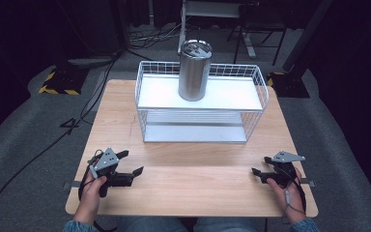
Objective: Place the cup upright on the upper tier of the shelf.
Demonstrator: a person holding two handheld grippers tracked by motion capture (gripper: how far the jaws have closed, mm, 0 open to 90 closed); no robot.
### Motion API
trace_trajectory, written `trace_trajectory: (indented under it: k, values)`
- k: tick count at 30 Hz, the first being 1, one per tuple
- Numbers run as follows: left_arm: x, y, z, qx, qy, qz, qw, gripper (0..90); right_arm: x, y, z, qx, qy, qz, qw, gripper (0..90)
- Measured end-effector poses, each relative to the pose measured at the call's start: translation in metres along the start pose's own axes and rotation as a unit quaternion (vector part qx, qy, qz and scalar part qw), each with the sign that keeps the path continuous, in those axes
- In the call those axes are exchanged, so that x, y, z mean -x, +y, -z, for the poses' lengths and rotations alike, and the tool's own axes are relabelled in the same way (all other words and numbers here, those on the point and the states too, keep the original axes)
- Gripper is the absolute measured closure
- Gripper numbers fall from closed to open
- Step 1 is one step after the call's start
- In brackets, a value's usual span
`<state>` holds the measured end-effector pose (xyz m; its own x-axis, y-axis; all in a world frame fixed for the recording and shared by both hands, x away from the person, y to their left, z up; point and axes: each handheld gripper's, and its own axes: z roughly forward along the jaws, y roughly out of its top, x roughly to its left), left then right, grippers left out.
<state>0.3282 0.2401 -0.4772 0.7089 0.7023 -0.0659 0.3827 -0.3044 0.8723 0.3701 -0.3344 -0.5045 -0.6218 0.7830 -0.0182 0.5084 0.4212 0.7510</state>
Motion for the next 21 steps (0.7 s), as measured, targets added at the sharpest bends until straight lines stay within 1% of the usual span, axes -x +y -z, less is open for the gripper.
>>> trace_trajectory:
  k: [1, 2, 3, 4, 6, 8, 10, 11, 12, 13, 14, 15, 16, 18, 20, 21]
  values:
    - [0.0, -0.002, -0.001, -0.005, 0.004, -0.003, 1.0, 14.9, 0.0, 0.0, 0.0, 0.0, 0.0, 0.0, 1.0, 24.6]
    - [0.001, -0.004, -0.002, -0.011, 0.004, 0.001, 0.9999, 14.9, 0.0, 0.0, 0.0, 0.0, 0.0, 0.0, 1.0, 24.6]
    - [0.001, -0.005, -0.003, -0.017, 0.006, 0.001, 0.9998, 14.9, 0.0, 0.0, 0.0, 0.0, 0.0, 0.0, 1.0, 24.6]
    - [0.001, -0.007, -0.005, -0.022, 0.006, 0.006, 0.9997, 14.9, 0.0, 0.0, 0.0, 0.0, 0.0, 0.0, 1.0, 24.6]
    - [0.002, -0.011, -0.007, -0.037, 0.011, 0.005, 0.9993, 15.0, 0.0, 0.0, 0.0, 0.0, 0.0, 0.0, 1.0, 24.6]
    - [0.003, -0.012, -0.01, -0.06, 0.012, 0.005, 0.9981, 15.2, 0.0, 0.0, 0.0, 0.0, 0.0, 0.0, 1.0, 24.6]
    - [0.003, -0.013, -0.012, -0.078, 0.018, 0.0, 0.9968, 15.3, 0.0, 0.0, 0.0, 0.0, 0.0, 0.0, 1.0, 24.6]
    - [0.004, -0.013, -0.013, -0.085, 0.023, -0.003, 0.9961, 15.3, 0.0, 0.0, 0.0, 0.0, 0.0, 0.0, 1.0, 24.6]
    - [0.004, -0.013, -0.013, -0.085, 0.023, -0.003, 0.9961, 15.3, 0.0, 0.0, 0.0, 0.0, 0.0, 0.0, 1.0, 24.6]
    - [0.005, -0.013, -0.015, -0.093, 0.022, 0.001, 0.9954, 15.3, 0.0, 0.0, 0.0, 0.0, 0.0, 0.001, 1.0, 24.6]
    - [0.005, -0.013, -0.015, -0.093, 0.022, 0.001, 0.9954, 15.3, 0.0, 0.0, 0.0, 0.0, 0.0, 0.001, 1.0, 24.6]
    - [0.006, -0.014, -0.017, -0.105, 0.024, 0.001, 0.9942, 15.3, 0.0, 0.0, 0.0, 0.0, 0.0, 0.001, 1.0, 24.6]
    - [0.006, -0.014, -0.018, -0.109, 0.027, 0.0, 0.9936, 15.3, 0.0, 0.0, 0.0, 0.0, -0.001, 0.001, 1.0, 24.6]
    - [0.007, -0.015, -0.02, -0.121, 0.029, 0.004, 0.9922, 15.4, 0.0, 0.0, 0.0, 0.0, -0.001, 0.001, 1.0, 24.6]
    - [0.008, -0.016, -0.022, -0.138, 0.031, 0.008, 0.99, 15.4, 0.0, 0.0, 0.0, 0.0, -0.001, 0.001, 1.0, 24.6]
    - [0.008, -0.016, -0.024, -0.145, 0.034, 0.006, 0.9889, 15.5, 0.0, 0.0, 0.0, 0.0, -0.001, 0.001, 1.0, 24.6]
